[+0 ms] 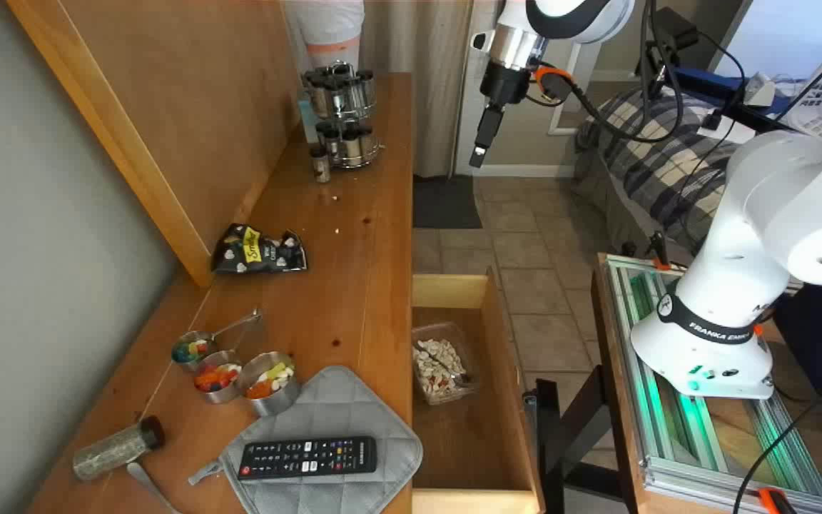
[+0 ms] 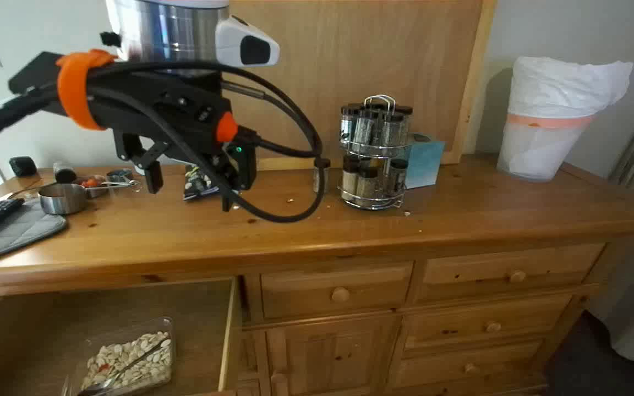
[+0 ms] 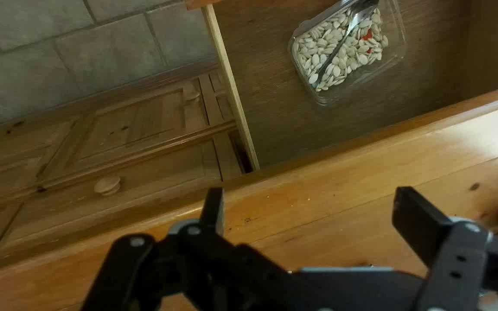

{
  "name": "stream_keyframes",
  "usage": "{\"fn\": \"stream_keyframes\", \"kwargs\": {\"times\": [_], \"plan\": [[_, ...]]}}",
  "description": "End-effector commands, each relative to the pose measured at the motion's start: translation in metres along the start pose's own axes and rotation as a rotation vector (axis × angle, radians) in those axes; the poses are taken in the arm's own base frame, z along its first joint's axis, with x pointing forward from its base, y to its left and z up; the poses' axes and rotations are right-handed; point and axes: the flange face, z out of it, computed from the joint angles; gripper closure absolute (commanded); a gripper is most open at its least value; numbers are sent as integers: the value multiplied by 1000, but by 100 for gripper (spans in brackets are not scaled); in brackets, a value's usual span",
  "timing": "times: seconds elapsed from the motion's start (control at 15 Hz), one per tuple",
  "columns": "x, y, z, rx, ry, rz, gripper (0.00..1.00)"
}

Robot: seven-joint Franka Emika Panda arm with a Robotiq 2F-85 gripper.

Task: Put the pack of chips on the table into the open drawer

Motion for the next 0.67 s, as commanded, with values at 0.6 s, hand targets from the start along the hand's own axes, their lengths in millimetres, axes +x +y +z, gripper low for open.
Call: {"fn": "stream_keyframes", "kwargs": {"times": [0.6], "plan": [[32,-31,0,14,-2,19,0]]}}
